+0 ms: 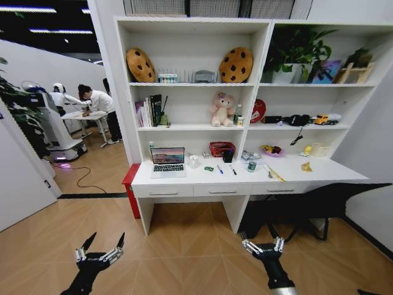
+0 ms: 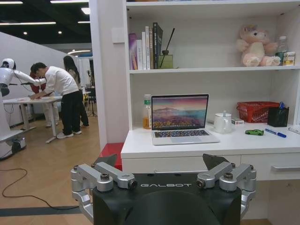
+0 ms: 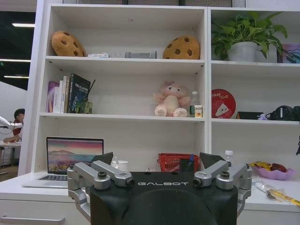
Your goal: Organize the objects on the table.
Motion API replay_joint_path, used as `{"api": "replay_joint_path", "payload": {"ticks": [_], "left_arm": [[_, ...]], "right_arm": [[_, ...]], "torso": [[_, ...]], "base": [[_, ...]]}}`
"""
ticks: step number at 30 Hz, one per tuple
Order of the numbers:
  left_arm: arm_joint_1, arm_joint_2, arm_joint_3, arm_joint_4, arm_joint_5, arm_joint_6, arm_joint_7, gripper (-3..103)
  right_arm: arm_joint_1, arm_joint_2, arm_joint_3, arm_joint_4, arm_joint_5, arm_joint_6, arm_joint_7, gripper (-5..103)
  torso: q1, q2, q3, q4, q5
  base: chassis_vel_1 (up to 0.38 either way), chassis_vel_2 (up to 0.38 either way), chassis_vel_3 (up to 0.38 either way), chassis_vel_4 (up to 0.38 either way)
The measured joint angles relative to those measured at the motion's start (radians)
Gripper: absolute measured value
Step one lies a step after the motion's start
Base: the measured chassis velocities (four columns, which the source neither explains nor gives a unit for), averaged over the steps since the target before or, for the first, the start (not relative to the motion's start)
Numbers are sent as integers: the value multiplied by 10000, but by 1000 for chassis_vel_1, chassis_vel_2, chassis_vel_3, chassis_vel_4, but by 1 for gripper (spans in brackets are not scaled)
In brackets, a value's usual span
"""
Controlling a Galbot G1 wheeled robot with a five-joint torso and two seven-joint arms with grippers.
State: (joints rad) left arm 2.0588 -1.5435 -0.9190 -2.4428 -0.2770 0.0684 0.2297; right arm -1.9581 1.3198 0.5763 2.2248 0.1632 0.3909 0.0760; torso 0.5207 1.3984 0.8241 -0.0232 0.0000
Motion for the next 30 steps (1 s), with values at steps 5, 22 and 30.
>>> {"api": "replay_joint_path", "payload": {"ticks": [5,22,30], "left_arm": [[19,-28,33,-7,63,-4,11,100],[62,-128,243,-8,302,-86,49,100],[81,-155,278,13,390,-128,75,100]], "right_arm": [[-42,13,-16,-55,0,13,-64,100],[-142,-13,94,-61,-106,-389,57,100],[-194,-2,33,-101,-68,-260,71,100]], "torso": [[0,0,0,0,0],[-3,2,-1,0,0],[1,-1,1,2,4]], "base": [[0,0,0,0],[-17,18,18,-23],[-163,183,179,-171]]}}
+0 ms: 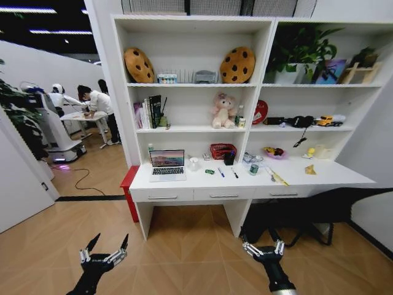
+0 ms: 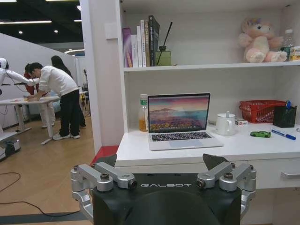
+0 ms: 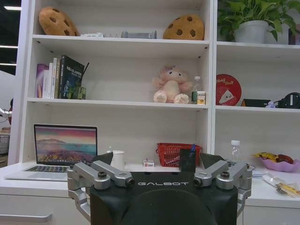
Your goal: Organize the objects on the table.
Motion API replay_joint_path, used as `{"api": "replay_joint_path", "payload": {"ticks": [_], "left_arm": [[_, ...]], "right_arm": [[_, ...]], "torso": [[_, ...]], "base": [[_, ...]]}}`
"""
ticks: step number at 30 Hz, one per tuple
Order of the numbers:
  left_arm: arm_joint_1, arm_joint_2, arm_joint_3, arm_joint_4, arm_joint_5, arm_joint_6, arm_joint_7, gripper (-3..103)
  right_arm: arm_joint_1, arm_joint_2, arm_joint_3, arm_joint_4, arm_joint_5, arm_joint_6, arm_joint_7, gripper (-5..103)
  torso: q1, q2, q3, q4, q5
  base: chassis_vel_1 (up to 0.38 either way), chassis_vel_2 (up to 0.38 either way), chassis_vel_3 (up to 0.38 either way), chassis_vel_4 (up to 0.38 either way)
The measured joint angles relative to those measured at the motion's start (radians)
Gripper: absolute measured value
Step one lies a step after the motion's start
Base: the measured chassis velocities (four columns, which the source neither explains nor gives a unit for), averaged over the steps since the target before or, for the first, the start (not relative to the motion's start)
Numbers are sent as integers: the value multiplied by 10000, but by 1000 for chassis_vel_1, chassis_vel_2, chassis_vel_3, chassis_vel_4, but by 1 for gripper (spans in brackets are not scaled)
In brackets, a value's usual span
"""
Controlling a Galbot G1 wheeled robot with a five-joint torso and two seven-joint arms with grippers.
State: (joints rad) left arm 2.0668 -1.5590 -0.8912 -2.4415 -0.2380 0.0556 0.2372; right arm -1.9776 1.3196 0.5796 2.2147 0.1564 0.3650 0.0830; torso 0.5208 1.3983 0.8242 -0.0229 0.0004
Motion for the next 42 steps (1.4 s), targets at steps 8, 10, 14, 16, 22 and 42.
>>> {"api": "replay_joint_path", "payload": {"ticks": [8,10,14,16,22,42], "left_arm": [[5,-33,35,18,70,-17,12,100],[8,-37,37,17,75,-17,13,100],[11,-39,38,18,81,-17,16,100],[9,-45,37,17,90,-18,16,100],[-3,-80,37,22,109,-23,16,100],[-320,18,18,48,997,-1226,-1436,100]], "right_arm": [[43,-85,-33,20,105,2,-33,100],[48,-88,-36,21,121,2,-36,100],[24,-83,-59,11,113,4,-74,100],[22,-77,-72,-4,82,11,-75,100],[44,-31,-121,-71,38,99,-72,100],[132,-137,-276,-848,-148,1060,-975,100]], "torso": [[-2,1,-1,-3,-8],[-2,1,-2,-1,0],[0,-1,0,-4,-6],[0,0,-1,-1,0],[0,0,0,-1,-1],[-15,8,-6,-3,-3]], "base": [[-276,275,274,-289],[-351,313,343,-323],[-359,340,354,-344],[-367,371,349,-356],[-365,374,369,-357],[-124,123,112,-113]]}}
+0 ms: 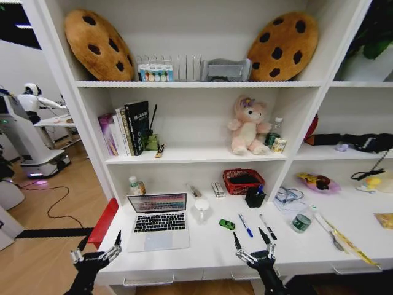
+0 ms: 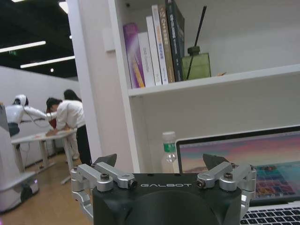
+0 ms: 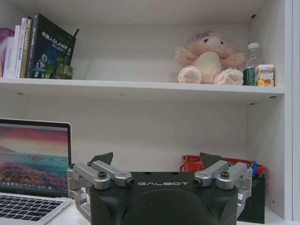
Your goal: Organize the objects on the table.
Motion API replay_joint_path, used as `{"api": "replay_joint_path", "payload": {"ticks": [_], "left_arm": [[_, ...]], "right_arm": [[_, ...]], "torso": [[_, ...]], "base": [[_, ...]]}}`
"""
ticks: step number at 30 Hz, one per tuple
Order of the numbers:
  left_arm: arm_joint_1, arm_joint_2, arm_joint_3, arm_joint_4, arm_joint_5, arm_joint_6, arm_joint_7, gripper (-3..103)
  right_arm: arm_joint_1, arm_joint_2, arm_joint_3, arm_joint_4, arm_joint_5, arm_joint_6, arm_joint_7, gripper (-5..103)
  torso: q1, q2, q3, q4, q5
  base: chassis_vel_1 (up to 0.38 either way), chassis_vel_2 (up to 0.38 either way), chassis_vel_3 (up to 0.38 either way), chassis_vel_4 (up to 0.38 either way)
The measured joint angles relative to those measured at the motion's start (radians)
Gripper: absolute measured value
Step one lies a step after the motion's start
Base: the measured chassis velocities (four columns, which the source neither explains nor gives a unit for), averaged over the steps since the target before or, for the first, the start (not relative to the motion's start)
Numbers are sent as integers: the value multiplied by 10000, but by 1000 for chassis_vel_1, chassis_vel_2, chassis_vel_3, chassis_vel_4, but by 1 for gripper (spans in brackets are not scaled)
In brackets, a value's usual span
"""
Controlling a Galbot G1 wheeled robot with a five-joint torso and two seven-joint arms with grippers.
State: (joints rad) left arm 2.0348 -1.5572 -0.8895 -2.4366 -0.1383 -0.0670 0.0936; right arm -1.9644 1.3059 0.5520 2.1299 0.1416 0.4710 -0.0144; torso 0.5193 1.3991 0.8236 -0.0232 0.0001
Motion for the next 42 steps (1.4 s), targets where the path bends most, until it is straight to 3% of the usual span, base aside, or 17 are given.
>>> {"api": "replay_joint_path", "payload": {"ticks": [8,10,11,13,14,16,18,19,21,25,27,28,34,35,38,40,42], "left_arm": [[-174,1989,-685,235,-328,306,115,81],[-241,3480,-1371,716,-45,-55,465,70],[-241,3480,-1371,716,-45,-55,465,70],[-305,4722,-1975,1091,-50,-180,627,59],[-305,4722,-1975,1091,-50,-180,627,59],[-383,5487,-2335,1425,-44,-217,619,54],[-607,6881,-2853,2335,209,-519,837,43],[-607,6881,-2853,2335,209,-519,837,43],[-905,8196,-3167,3182,340,-814,1356,26],[-1345,8990,-3122,3985,420,-1242,1750,21],[-2082,9844,-2772,5024,640,-1886,2410,5],[-2082,9844,-2772,5024,640,-1886,2410,5],[-3062,11772,-2161,5911,911,-2518,3350,0],[-3062,11772,-2161,5911,911,-2518,3350,0],[-2958,13023,-1780,6414,960,-2778,3588,0],[-2921,13209,-1760,6478,970,-2788,3630,0],[-2739,13986,-1771,6642,940,-2771,3790,0]], "right_arm": [[240,69,-12,-461,2,6,-186,100],[290,51,25,-534,23,5,-186,100],[290,51,25,-534,23,5,-186,100],[340,46,83,-633,50,3,-174,100],[340,46,83,-633,50,3,-174,100],[366,74,118,-701,52,4,-154,100],[349,130,139,-768,48,68,-21,100],[349,130,139,-768,48,68,-21,100],[245,195,149,-851,39,214,103,100],[125,293,218,-906,32,325,82,100],[-8,366,292,-948,36,482,59,100],[-8,366,292,-948,36,482,59,100],[-120,535,370,-1084,13,748,51,100],[-120,535,370,-1084,13,748,51,100],[-207,706,337,-1091,-41,920,52,100],[-219,741,332,-1091,-55,943,51,100],[-279,964,284,-1139,-155,1068,12,100]], "torso": [[16,-6,5,3,-6],[16,-7,6,2,-6],[16,-7,6,2,-6],[16,-6,5,0,-4],[16,-6,5,0,-4],[15,-6,5,2,-6],[15,-6,5,1,-6],[15,-6,5,1,-6],[15,-6,6,0,-3],[16,-7,6,-2,-2],[15,-7,6,2,-9],[15,-7,6,2,-9],[15,-7,6,0,-1],[15,-7,6,0,-1],[15,-7,6,2,-3],[14,-7,6,2,-3],[14,-7,5,2,-3]], "base": [[6,-4,-6,7],[0,0,0,0],[0,0,0,0],[0,0,0,0],[0,0,0,0],[0,0,0,0],[0,0,0,0],[0,0,0,0],[0,0,0,0],[0,0,0,0],[0,0,0,0],[0,0,0,0],[0,0,0,0],[0,0,0,0],[0,0,0,0],[0,0,0,0],[0,0,0,0]]}}
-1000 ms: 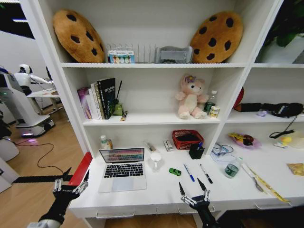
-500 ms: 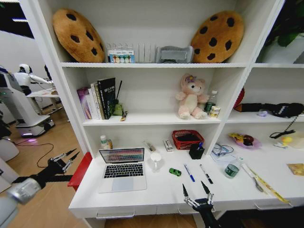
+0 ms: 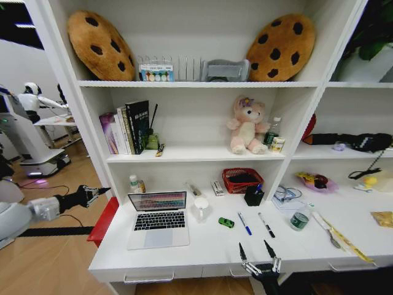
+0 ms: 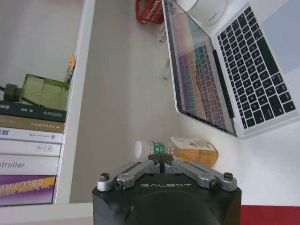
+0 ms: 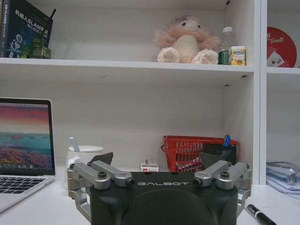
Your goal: Organize the objects on the table.
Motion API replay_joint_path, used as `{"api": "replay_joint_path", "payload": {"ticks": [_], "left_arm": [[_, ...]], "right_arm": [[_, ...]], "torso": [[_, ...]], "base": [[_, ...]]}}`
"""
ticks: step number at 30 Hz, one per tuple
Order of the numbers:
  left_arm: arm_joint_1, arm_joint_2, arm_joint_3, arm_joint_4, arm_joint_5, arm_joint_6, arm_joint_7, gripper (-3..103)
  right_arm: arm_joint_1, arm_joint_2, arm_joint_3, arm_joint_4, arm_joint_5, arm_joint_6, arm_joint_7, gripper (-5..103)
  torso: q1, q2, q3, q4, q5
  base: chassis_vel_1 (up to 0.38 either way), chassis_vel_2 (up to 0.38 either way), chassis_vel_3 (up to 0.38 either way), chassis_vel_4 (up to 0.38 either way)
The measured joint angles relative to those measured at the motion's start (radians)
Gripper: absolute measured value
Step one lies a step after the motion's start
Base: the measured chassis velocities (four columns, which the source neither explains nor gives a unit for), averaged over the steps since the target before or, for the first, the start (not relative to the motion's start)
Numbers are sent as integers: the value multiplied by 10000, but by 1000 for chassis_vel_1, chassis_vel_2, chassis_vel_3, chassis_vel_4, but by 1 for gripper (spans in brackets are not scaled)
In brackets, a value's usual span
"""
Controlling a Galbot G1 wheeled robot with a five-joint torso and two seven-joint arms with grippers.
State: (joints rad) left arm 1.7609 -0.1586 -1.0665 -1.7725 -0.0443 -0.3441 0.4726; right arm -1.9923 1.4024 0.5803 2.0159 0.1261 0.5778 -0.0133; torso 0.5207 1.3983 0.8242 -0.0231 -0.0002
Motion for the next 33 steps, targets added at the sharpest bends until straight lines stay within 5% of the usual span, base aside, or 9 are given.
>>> {"api": "replay_joint_path", "payload": {"ticks": [7,21,33], "left_arm": [[760,1691,-425,63,-428,351,27,0],[1793,3964,-1108,227,-704,822,52,0],[5492,6166,-4419,1507,-674,670,-41,0]], "right_arm": [[-135,303,-75,-211,-179,297,-86,100],[-70,260,-39,-550,-55,519,-104,100],[410,488,-123,-840,22,387,-154,100]], "torso": [[0,1,0,-3,2],[0,0,-1,-2,3],[0,0,0,-5,2]], "base": [[0,0,0,0],[0,0,0,0],[0,0,0,0]]}}
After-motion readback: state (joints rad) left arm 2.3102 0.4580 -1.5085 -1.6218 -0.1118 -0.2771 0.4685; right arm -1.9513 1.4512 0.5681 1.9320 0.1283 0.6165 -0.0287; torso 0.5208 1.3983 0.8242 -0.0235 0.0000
